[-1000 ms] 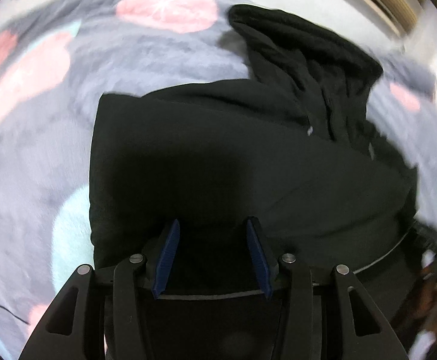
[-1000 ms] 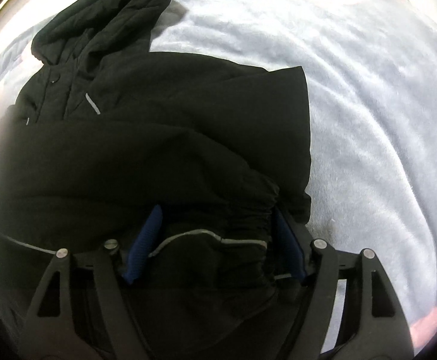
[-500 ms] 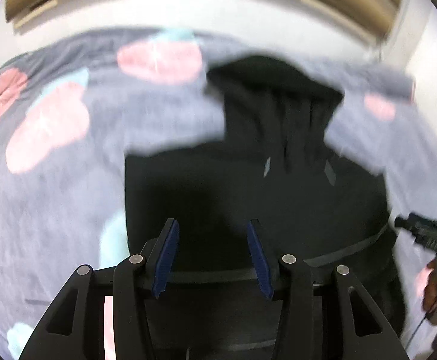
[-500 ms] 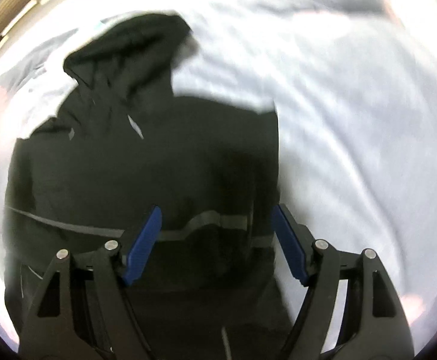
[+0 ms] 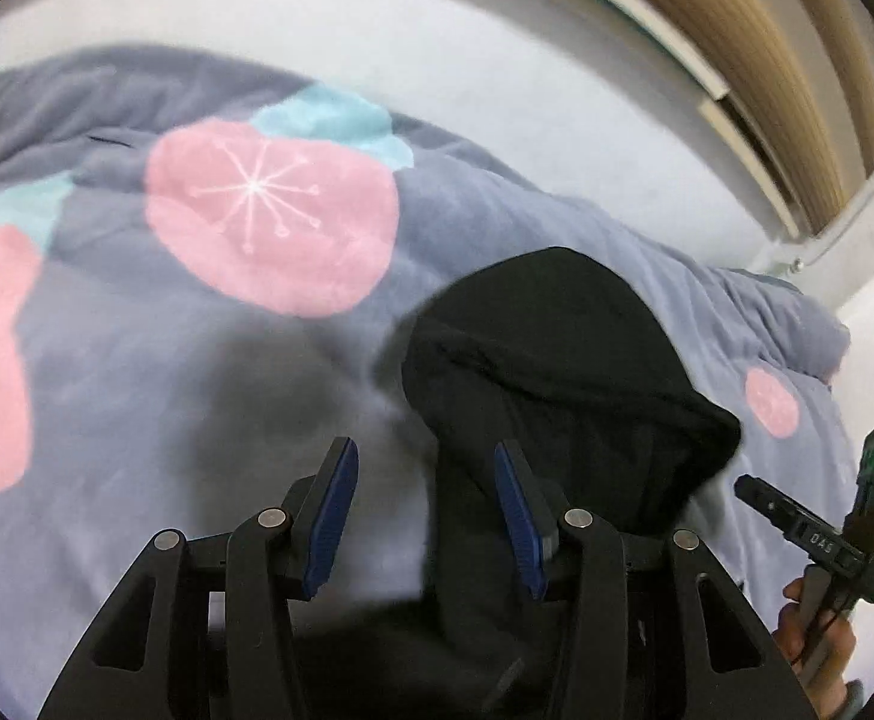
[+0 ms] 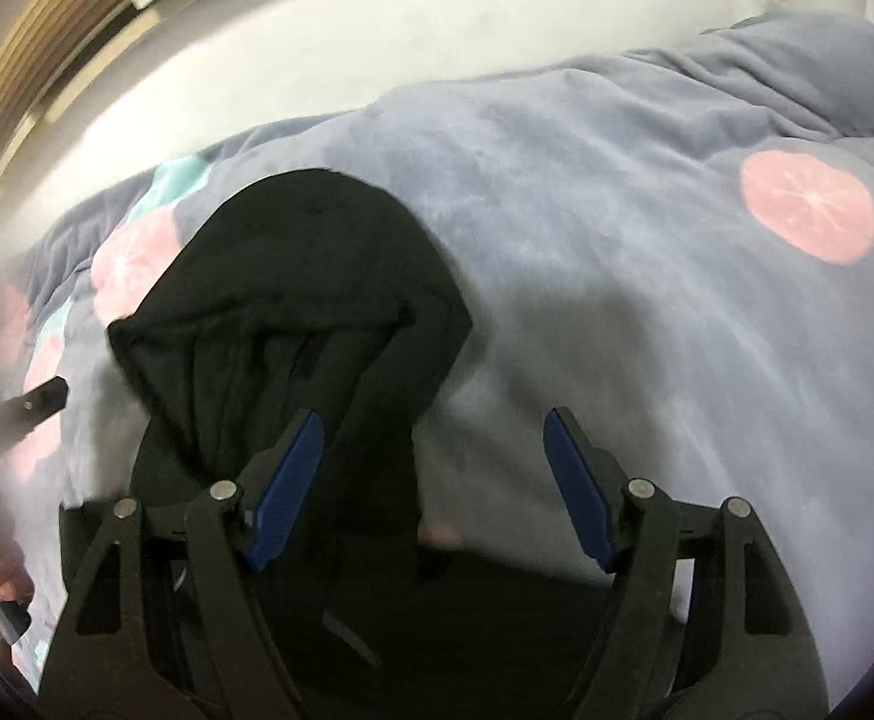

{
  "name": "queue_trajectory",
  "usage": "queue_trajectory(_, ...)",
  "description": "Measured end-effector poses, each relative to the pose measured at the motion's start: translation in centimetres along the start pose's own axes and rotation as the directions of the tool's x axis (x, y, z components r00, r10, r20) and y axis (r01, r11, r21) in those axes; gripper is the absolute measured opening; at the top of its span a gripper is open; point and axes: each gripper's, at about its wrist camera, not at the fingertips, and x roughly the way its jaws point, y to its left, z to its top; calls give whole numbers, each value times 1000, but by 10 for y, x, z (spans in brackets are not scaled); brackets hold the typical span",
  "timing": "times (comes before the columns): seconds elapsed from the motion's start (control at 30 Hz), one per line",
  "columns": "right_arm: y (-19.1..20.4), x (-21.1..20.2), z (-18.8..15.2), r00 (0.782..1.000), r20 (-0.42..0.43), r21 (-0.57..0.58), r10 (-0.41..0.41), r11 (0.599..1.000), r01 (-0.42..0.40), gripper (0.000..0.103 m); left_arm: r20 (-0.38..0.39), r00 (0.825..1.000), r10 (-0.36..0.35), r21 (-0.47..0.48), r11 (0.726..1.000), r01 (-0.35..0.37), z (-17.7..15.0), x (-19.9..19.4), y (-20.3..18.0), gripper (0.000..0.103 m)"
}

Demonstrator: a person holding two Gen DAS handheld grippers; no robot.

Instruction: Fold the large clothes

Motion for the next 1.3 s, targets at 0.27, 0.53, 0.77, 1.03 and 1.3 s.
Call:
queue_trajectory(0.27, 10, 52, 14, 998, -53, -31, -26, 999, 24, 38, -52, 997, 56, 3, 998, -56, 22, 74, 1, 40)
queue_trajectory(0.53, -2, 21, -5, 997, 49, -75, 64, 995, -60, 6, 8, 995, -103, -8, 995, 103, 18, 34, 19, 12)
queue_trajectory(0.77, 1, 83, -30, 991, -131, -149, -18, 989, -2, 20, -162, 986, 30, 117, 993, -11, -11, 94, 27, 20)
queue_trajectory(1.03, -1, -10, -36, 999, -32, -223, 16, 975, -22, 61, -30, 994, 101, 287, 954, -89, -23, 10, 17, 34)
queue_trajectory(1.3, 51, -23, 13, 993, 66, -205, 97, 975, -82, 61, 84, 992, -93, 220, 973, 72, 22, -4, -25, 41)
